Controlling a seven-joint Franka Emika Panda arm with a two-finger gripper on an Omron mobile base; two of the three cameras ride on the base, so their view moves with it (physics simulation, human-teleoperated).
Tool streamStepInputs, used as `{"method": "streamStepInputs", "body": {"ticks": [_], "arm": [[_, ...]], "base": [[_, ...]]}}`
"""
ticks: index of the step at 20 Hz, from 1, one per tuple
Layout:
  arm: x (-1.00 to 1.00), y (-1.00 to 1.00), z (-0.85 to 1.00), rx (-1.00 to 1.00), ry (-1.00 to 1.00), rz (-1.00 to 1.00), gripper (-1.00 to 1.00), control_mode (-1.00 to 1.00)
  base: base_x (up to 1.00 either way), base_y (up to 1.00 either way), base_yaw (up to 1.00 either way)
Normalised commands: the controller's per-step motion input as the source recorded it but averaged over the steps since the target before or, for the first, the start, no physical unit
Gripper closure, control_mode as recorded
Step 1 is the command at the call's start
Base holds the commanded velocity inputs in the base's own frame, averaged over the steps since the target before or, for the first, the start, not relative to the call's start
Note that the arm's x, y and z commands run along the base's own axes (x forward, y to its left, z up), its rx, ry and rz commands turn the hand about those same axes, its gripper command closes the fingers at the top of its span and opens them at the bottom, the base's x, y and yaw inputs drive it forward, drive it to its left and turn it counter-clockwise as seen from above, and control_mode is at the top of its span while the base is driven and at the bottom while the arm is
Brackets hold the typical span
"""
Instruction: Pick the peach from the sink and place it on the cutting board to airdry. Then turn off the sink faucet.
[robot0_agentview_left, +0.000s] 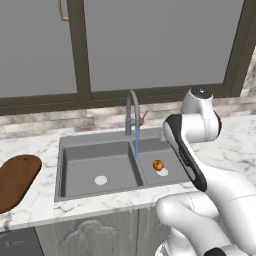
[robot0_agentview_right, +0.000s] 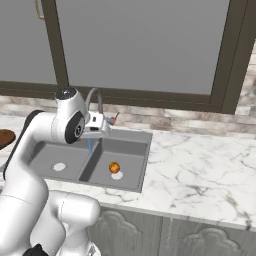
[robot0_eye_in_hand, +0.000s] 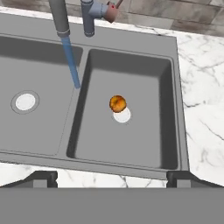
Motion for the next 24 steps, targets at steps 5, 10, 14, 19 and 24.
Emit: {"method": "streamStepInputs", "body": {"ticks": [5, 10, 14, 19, 24], "arm": [[0.01, 0.04, -0.34, 0.00, 0.00, 0.00, -1.00, -1.00], [0.00, 0.04, -0.25, 0.00, 0.00, -0.03, -1.00, -1.00], [0.04, 0.00, -0.29, 0.00, 0.00, -0.01, -1.00, -1.00], [0.12, 0.00, -0.28, 0.01, 0.00, 0.00, -1.00, -1.00], [0.18, -0.10, -0.24, 0.04, 0.00, 0.00, -1.00, -1.00]], "base": [[0.00, 0.00, 0.00], [0.00, 0.00, 0.00], [0.00, 0.00, 0.00], [0.00, 0.00, 0.00], [0.00, 0.00, 0.00]]}}
